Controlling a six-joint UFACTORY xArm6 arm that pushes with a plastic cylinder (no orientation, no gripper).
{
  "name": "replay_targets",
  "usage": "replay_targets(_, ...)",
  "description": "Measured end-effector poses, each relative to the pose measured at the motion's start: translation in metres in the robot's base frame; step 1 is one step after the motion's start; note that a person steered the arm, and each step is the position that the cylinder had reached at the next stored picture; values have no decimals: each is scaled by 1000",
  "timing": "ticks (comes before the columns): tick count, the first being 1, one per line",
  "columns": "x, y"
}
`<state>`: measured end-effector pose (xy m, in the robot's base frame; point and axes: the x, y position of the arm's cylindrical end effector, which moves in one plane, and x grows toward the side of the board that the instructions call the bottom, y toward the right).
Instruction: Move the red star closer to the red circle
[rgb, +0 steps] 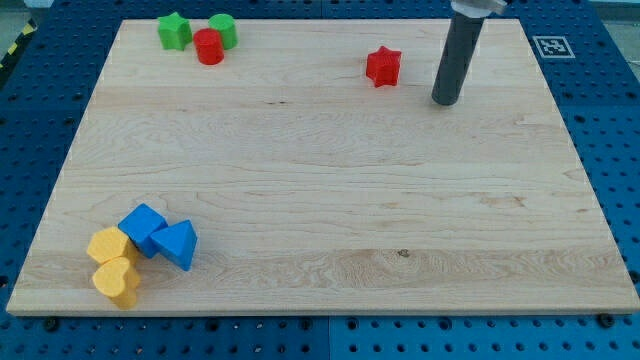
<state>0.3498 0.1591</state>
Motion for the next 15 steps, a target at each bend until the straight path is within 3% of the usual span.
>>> replay_targets(3,-28,-11)
replay_targets(6,-56,-126)
replay_targets(9,-83,-94)
replay_targets(10,-98,-117)
replay_targets(12,-96,-171)
replay_targets(15,-76,-138)
